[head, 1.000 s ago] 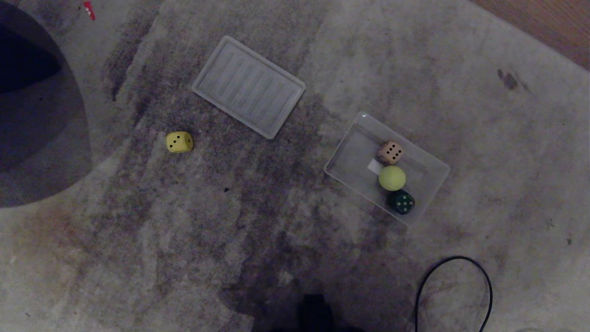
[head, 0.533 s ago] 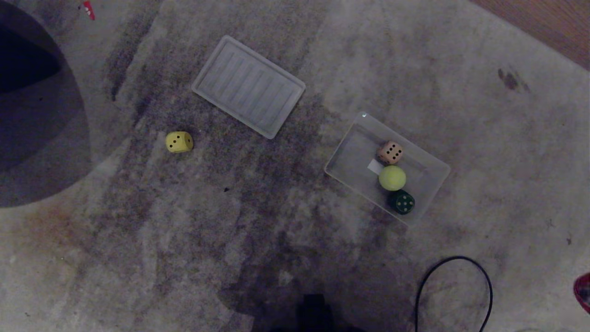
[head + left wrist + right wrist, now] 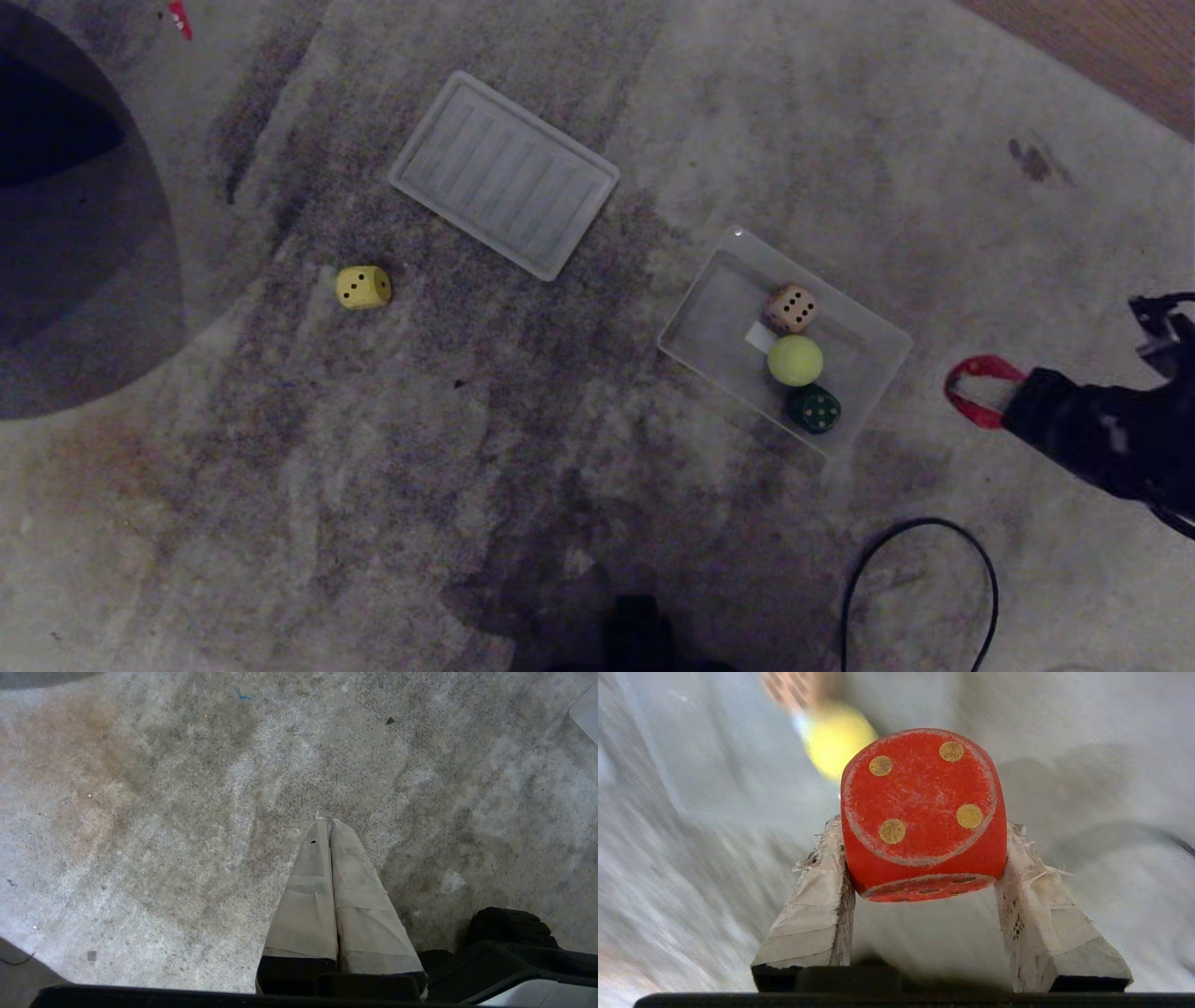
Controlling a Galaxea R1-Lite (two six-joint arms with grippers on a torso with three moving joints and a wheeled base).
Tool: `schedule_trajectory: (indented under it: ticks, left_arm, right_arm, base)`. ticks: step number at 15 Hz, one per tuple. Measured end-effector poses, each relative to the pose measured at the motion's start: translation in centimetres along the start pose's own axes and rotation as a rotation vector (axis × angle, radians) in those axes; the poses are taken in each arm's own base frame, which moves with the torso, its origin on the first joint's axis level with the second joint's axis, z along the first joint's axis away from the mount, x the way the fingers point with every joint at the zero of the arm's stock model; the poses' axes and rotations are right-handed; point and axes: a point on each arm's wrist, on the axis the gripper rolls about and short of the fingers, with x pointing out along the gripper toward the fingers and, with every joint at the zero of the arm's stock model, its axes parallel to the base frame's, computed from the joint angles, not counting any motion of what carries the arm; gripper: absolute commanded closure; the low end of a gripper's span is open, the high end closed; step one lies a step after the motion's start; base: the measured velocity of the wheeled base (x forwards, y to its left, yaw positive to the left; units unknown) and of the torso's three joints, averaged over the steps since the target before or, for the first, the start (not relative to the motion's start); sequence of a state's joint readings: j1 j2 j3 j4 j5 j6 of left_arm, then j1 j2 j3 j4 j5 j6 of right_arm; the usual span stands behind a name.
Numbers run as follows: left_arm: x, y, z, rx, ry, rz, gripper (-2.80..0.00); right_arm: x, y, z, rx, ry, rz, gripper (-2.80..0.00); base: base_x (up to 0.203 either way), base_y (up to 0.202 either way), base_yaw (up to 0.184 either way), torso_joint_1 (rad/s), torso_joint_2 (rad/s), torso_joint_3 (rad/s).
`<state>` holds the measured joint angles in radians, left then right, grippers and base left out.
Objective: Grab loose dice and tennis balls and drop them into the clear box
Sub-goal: Put the toys in the box
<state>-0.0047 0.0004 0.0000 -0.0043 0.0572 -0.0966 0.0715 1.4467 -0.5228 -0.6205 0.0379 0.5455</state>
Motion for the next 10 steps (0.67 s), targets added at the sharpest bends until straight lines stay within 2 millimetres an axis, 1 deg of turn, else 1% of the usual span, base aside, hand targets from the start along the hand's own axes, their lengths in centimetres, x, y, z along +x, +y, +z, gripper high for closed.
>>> schedule_trajectory:
  ticks: [3,5,6,8,10]
  left_arm:
    - [0.0,0.0,0.0,0.0,0.0,0.0,0.0]
    - [0.0,0.0,0.0,0.0,0.0,0.0,0.0]
    - [0.0,0.0,0.0,0.0,0.0,0.0,0.0]
    - [0.0,0.0,0.0,0.0,0.0,0.0,0.0]
    - [0.0,0.0,0.0,0.0,0.0,0.0,0.0]
  right_arm:
    - [6.2,1.2,0.3,0.014,-0.045,0.088,0.0]
    - [9.5,1.6,0.0,0.023,-0.077,0.133,0.0]
    - [10.8,1.6,-0.3,0.046,-0.09,0.151,-2.8]
    - [12.4,1.6,-0.6,0.096,-0.122,0.188,-2.8]
    - [12.9,1.5,-0.9,0.083,-0.123,0.187,-2.8]
  base:
    - [0.0,0.0,0.0,0.0,0.0,0.0]
    - [0.0,0.0,0.0,0.0,0.0,0.0]
    - [0.0,0.0,0.0,0.0,0.0,0.0]
    - [0.0,0.0,0.0,0.0,0.0,0.0]
    - [0.0,0.0,0.0,0.0,0.0,0.0]
